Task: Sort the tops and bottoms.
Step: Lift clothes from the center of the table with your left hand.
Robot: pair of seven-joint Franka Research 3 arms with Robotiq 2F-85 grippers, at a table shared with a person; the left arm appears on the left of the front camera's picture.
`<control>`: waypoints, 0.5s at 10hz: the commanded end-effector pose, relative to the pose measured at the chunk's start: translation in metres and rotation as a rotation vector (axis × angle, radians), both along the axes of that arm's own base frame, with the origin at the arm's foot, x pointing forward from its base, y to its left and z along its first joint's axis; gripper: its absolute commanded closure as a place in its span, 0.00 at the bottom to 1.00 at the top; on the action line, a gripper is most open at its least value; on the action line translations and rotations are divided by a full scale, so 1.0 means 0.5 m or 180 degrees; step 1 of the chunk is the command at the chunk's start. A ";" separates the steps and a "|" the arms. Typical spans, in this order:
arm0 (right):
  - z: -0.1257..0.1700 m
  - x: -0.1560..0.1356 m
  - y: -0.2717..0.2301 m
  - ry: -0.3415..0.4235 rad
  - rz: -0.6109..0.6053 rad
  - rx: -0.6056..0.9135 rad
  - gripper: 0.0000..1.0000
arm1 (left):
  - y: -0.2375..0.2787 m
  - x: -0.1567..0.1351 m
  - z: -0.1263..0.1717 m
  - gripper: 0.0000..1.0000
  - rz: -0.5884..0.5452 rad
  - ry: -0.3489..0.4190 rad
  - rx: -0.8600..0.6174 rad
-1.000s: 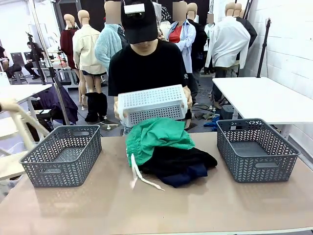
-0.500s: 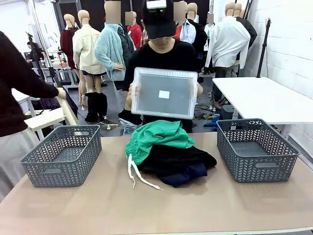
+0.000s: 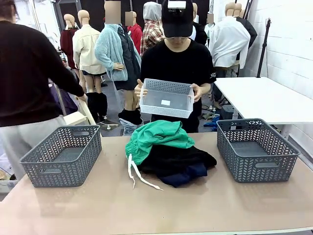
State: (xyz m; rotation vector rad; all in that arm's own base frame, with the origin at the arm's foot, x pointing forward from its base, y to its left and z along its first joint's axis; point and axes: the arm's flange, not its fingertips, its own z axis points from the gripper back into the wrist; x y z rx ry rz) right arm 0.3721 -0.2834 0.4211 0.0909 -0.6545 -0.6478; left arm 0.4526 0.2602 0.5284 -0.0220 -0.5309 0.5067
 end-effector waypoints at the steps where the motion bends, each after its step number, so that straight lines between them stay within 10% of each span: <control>1: 0.002 -0.007 0.006 0.0002 0.0028 -0.0067 0.00 | 0.000 -0.009 0.000 0.00 -0.0012 -0.0008 0.0037; 5: 0.002 -0.007 0.006 0.0002 0.0028 -0.0067 0.00 | 0.000 -0.009 0.000 0.00 -0.0012 -0.0008 0.0037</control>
